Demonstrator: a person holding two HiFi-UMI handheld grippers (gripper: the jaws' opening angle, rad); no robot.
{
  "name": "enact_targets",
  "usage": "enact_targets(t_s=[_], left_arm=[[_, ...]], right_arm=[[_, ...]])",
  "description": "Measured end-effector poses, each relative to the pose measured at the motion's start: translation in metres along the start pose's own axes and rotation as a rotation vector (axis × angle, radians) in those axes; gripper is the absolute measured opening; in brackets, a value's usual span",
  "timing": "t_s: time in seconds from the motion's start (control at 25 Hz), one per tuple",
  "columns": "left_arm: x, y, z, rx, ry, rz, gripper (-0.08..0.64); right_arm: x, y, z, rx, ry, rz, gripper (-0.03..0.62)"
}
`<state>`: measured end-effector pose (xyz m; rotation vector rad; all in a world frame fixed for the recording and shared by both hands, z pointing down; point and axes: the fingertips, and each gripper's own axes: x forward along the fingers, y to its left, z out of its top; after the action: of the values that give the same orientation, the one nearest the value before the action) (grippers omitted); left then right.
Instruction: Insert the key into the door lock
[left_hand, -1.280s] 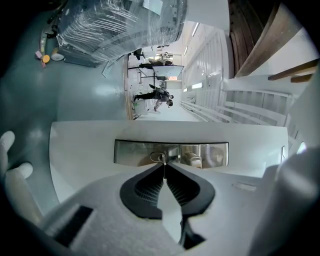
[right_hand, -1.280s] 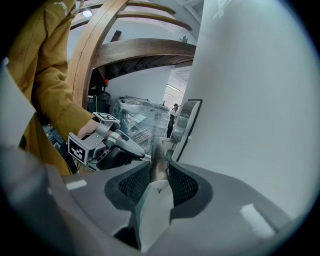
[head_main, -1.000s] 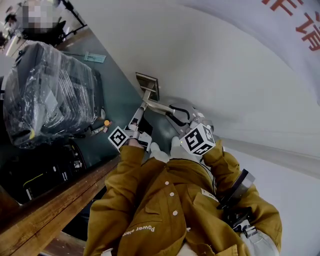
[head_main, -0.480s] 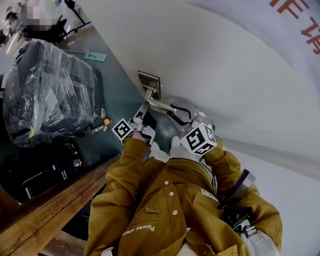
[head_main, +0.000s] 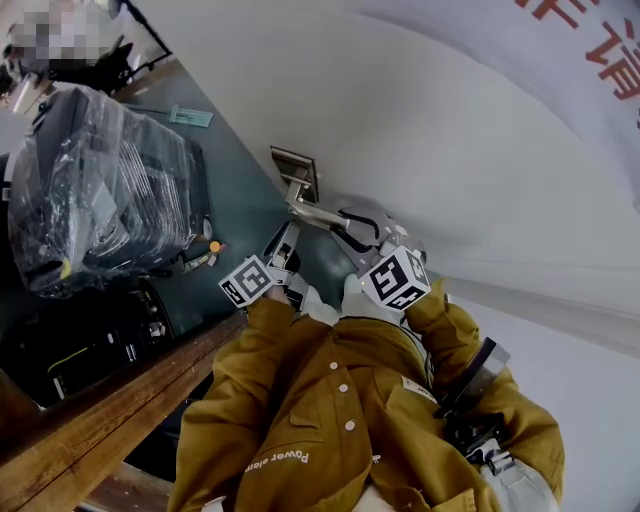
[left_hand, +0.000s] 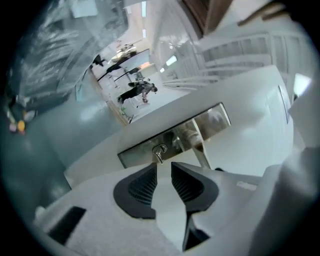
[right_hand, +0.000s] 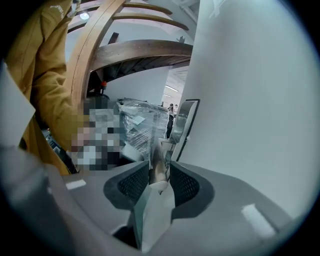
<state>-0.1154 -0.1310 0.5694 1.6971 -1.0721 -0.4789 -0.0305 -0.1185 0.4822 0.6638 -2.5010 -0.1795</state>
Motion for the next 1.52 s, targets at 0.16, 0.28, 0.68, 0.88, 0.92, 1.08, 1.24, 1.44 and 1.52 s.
enact_targets(t_s=[0.16,0.28,0.68,0.88,0.92,1.08,1.24,1.44,1.52], left_arm=[[-0.03,-0.03,0.001,0.426,0.055,0.091,0.048],[-0.043,-0.063,-0.002,0.65,0.084,0.1,0.002],[-0.055,-0.126,-0.02,0.828,0.095,0.083,0.002],[-0.053,-0.128,-0.027,0.811,0.105,0.065,0.002],[-0.052,-0.129,-0.028,0.812,0.108,0.061,0.002],[-0.047,-0.133,-0.03,0.818,0.119,0.046,0.002],[-0.044,-0.134,-0.03,0.809,0.12,0.041,0.002],[-0.042,-0.134,-0.029,0.813,0.113,0.039,0.002],[-0.041,-0.134,-0.03,0.816,0.112,0.037,0.002]], right_arm=[[-0.012,-0.013,0.016,0.109,-0.085,-0.031,0.147],[-0.027,-0.022,0.035,0.161,-0.159,-0.066,0.103],[-0.037,-0.002,0.043,0.191,-0.19,-0.115,0.005],[-0.036,0.006,0.038,0.234,-0.183,-0.117,0.005],[-0.035,0.006,0.036,0.237,-0.18,-0.117,0.005],[-0.036,0.006,0.032,0.244,-0.174,-0.12,0.005],[-0.038,0.005,0.03,0.257,-0.173,-0.117,0.005],[-0.037,0.009,0.03,0.266,-0.176,-0.107,0.005],[-0.036,0.011,0.029,0.269,-0.174,-0.102,0.005]])
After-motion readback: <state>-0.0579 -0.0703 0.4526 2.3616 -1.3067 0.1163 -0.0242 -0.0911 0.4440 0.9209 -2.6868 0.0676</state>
